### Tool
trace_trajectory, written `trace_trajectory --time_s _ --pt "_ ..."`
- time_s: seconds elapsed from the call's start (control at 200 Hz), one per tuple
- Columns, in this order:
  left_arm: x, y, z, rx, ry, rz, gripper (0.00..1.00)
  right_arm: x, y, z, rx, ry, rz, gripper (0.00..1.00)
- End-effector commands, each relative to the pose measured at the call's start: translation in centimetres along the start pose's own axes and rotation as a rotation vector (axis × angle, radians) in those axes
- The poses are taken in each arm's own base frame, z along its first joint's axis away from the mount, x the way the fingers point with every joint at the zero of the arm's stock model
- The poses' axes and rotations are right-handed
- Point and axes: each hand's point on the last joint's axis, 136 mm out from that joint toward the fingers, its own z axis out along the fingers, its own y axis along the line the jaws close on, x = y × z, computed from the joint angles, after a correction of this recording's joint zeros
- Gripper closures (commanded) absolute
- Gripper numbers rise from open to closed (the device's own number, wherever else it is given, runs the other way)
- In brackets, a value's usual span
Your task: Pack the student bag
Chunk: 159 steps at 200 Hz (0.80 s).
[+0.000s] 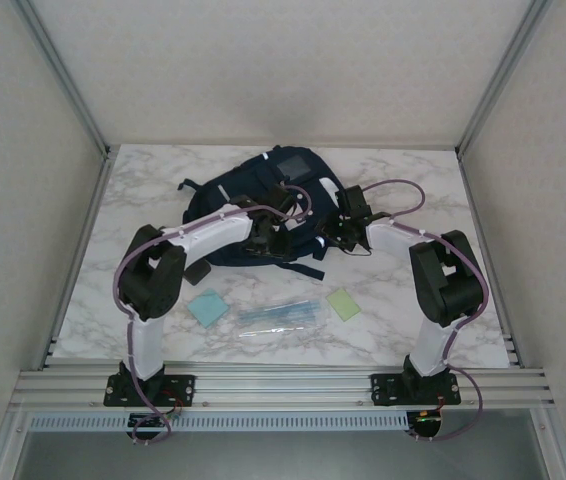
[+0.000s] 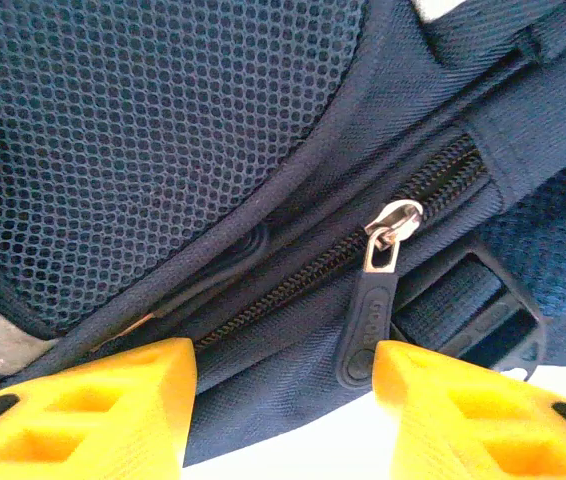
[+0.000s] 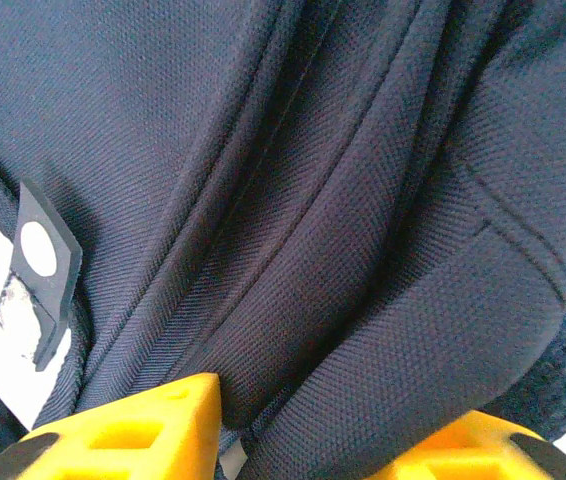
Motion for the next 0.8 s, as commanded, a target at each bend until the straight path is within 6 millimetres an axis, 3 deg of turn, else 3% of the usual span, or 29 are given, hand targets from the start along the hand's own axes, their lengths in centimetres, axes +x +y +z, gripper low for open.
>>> trace_trajectory --time_s 0.0,0.225,0.435,0.561,0.791 --pt "-0.9 0.2 0.2 -0.054 -0.021 0.021 0.51 0.5 -0.3 1.3 -0.014 0.009 0.009 0.65" --pt "-2.9 -0.9 0.7 -0.033 -0.058 0.002 0.47 0.7 -0.4 1.4 -0.018 0.014 0.008 0.67" --pt "-2.0 -1.6 3.0 -0.016 0.016 0.001 0.48 0.8 -0.5 1.5 -0.014 0.019 0.007 0.67" --pt "-1.2 -1.3 3.7 -0.026 0.041 0.009 0.68 0.8 -0.6 1.5 -0.009 0.017 0.007 0.68" --pt "-0.5 -1.2 3.9 -0.02 0.06 0.007 0.89 0.6 -0.7 1.6 -0.004 0.012 0.006 0.68"
